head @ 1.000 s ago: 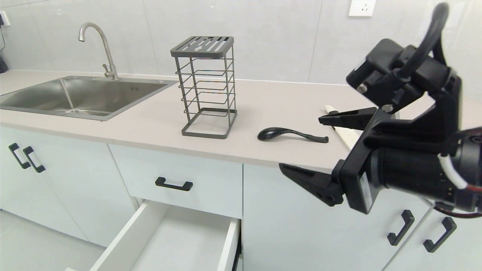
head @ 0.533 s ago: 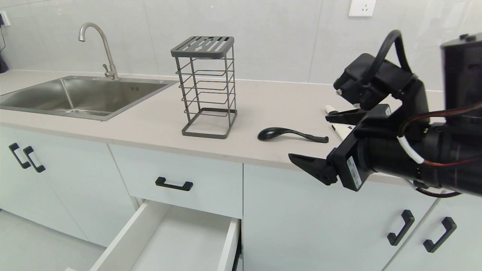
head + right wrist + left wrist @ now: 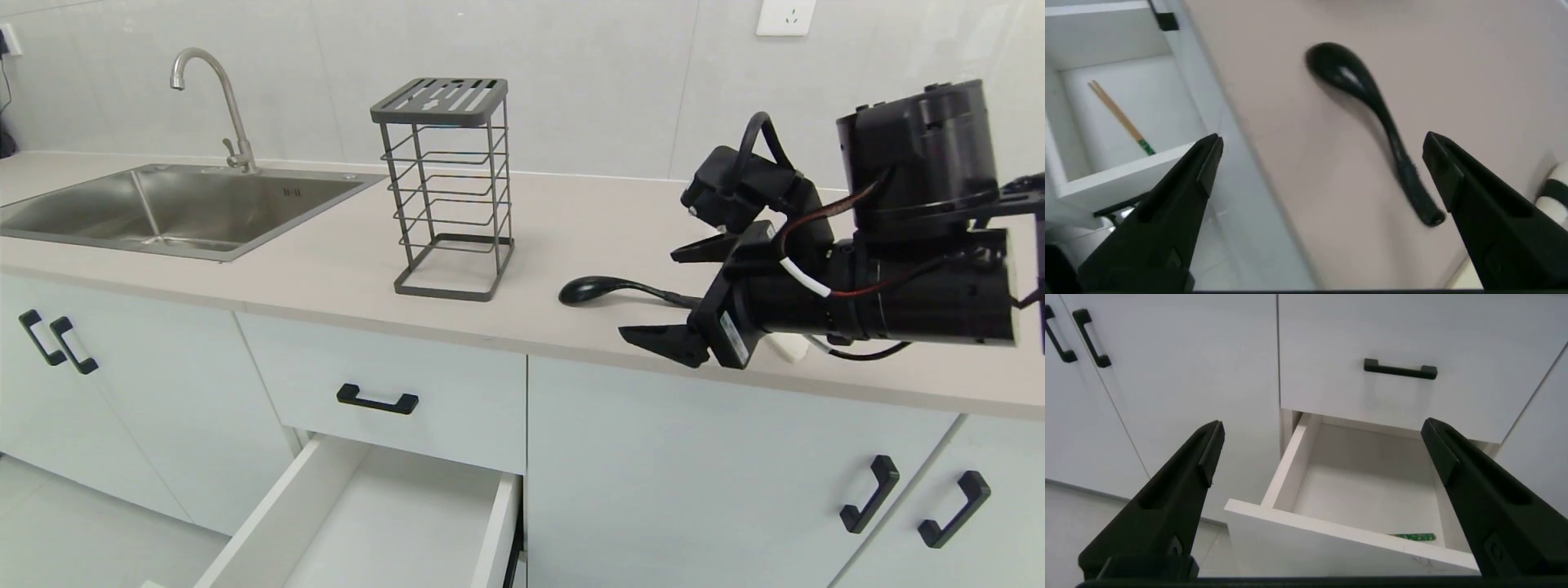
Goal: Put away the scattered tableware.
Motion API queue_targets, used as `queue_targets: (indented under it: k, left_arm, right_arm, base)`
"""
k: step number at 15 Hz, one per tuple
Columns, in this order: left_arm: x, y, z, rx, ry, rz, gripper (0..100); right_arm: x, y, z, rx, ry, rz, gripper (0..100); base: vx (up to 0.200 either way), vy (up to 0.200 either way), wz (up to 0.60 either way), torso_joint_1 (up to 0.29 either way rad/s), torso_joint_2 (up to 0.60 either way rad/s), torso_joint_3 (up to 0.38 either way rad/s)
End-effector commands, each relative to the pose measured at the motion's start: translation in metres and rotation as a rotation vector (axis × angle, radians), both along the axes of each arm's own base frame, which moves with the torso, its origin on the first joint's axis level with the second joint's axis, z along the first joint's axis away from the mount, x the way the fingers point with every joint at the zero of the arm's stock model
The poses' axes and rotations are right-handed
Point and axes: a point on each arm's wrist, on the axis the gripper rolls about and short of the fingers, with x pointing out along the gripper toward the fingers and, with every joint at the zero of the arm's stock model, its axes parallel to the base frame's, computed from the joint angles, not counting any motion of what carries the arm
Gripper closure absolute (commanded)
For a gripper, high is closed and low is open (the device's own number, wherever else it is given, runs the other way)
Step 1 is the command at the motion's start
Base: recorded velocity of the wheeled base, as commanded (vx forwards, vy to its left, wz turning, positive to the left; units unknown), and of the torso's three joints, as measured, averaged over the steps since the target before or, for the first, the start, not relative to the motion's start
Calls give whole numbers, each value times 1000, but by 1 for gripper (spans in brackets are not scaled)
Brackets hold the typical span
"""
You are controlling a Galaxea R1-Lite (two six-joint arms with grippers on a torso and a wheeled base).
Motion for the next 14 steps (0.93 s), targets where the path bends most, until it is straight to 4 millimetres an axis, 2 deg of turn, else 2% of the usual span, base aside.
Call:
queue_targets:
  k: [1, 4, 6, 9, 14]
  left_arm:
    - [0, 0, 0, -1, 1, 1, 0]
    - [0, 0, 0, 1, 1, 1, 0]
    - [0, 0, 0, -1, 1, 1, 0]
    - [0, 0, 0, -1, 1, 1, 0]
    - [0, 0, 0, -1, 1, 1, 0]
  right_arm:
    - [24, -1, -4, 3, 11, -28, 0]
    - [48, -8, -10, 39, 52, 5, 0]
    - [57, -8, -10, 60, 57, 26, 0]
    - [83, -13, -26, 63, 100, 21, 0]
    - [87, -22, -35, 18, 139, 58, 0]
  base:
    - [0, 0, 0, 0, 0, 0]
    - [0, 0, 0, 0, 0, 0]
    - [0, 0, 0, 0, 0, 0]
    - [0, 0, 0, 0, 0, 0]
    - [0, 0, 0, 0, 0, 0]
